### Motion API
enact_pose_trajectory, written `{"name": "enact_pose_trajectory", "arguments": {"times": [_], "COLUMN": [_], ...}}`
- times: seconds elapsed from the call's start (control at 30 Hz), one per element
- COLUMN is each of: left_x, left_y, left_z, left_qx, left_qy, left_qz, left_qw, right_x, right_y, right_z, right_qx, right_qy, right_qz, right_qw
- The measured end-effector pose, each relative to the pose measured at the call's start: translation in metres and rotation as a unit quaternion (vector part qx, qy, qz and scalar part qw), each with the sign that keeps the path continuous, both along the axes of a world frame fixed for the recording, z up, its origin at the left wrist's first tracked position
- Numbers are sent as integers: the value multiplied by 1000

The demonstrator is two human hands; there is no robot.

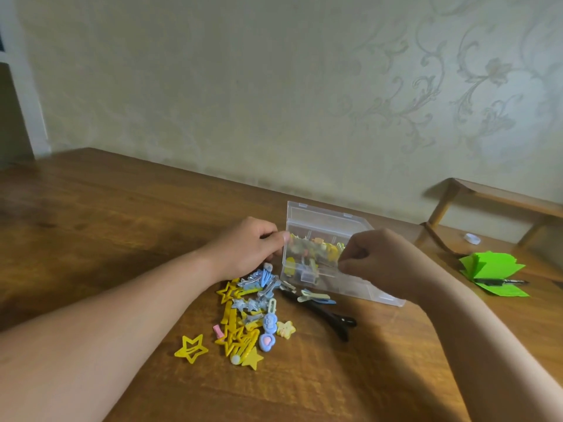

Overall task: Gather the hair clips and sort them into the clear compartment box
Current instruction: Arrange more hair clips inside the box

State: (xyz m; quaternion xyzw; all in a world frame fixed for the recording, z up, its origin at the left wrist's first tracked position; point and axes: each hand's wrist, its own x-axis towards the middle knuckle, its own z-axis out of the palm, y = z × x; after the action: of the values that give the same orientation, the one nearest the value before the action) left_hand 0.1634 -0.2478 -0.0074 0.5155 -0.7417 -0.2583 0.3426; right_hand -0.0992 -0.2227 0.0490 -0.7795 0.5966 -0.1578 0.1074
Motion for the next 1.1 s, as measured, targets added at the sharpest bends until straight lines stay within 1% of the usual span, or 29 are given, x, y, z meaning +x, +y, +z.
{"name": "enact_pose_trajectory", "arguments": {"times": [0.1,0.4,0.57,0.63,0.7,0.77,0.83,0.9,1.03,1.1], "left_x": [-1,-1,1,1,0,0,0,-1,0,1], "left_y": [2,1,-1,-3,-4,-4,-4,-3,-3,-5], "left_z": [1,0,-2,-3,-3,-3,-3,-2,-1,-3], "left_qx": [0,3,-5,-8,-7,-1,2,-2,1,0], "left_qy": [0,17,15,14,13,8,12,16,12,21], "left_qz": [-2,-13,-29,-37,-36,-27,-29,-36,-22,-21], "left_qw": [1000,1000,999,999,999,1000,999,999,1000,1000], "right_x": [6,12,13,12,14,18,25,34,46,49], "right_y": [0,0,3,4,8,15,25,33,41,44], "right_z": [-3,-10,-8,-5,2,10,16,18,18,19], "right_qx": [0,7,-1,-20,-44,-41,-9,19,26,27], "right_qy": [1,-33,-47,-52,-60,-66,-47,3,146,173], "right_qz": [-4,7,16,17,36,80,129,161,183,182], "right_qw": [1000,999,999,998,997,994,990,987,972,968]}}
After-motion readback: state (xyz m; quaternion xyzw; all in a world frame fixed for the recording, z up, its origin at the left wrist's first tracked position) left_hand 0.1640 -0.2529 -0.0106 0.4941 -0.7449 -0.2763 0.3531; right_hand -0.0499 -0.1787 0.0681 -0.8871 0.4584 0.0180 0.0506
